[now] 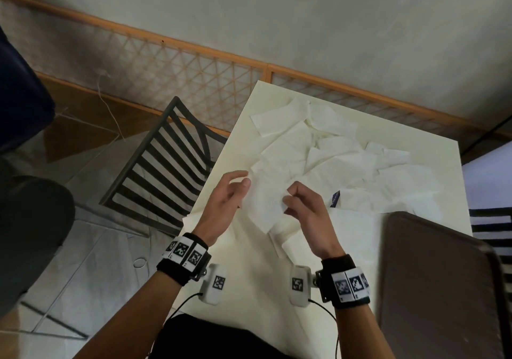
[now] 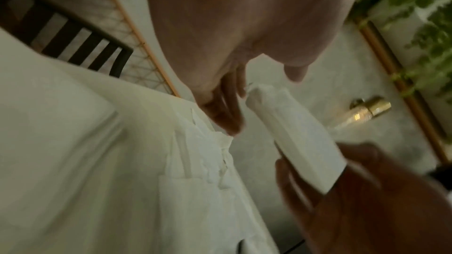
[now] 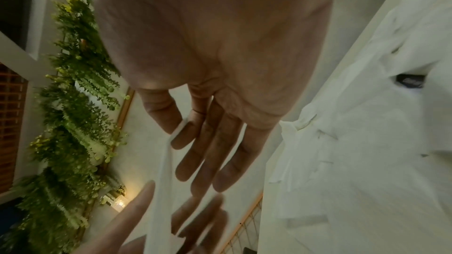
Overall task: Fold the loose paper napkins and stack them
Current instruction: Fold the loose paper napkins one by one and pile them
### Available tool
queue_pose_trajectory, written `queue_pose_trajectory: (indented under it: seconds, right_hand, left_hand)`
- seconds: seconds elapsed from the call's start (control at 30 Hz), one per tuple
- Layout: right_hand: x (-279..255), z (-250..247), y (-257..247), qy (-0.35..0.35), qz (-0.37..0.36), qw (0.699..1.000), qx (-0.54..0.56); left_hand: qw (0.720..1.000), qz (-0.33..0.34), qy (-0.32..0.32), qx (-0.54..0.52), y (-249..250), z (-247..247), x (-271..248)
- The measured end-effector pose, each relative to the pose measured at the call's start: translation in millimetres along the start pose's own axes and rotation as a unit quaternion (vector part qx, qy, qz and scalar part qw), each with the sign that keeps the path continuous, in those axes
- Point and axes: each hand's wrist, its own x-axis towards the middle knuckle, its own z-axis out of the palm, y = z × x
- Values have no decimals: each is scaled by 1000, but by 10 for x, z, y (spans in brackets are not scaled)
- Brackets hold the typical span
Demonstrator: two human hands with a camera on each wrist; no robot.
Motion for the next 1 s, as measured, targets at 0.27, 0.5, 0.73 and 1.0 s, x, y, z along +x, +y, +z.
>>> queue_pose_trajectory:
  seconds: [0.27,0.5,0.73,1.0]
  right_hand:
    - [-200,37,162,41,-2,999,7]
    - [-116,404,270,113,-68,990,-55]
    - [49,968,619,29,-116,975,-185]
    - [191,1332,1147,-110,-7,909,-402]
  left_hand:
    - [998,57,-4,38,48,26,-85]
    - [999,25,28,-19,134,-56,-276]
    - [974,48,130,180,-231,-546,-539]
    - [908,-76,82,403,-893,-918,-581]
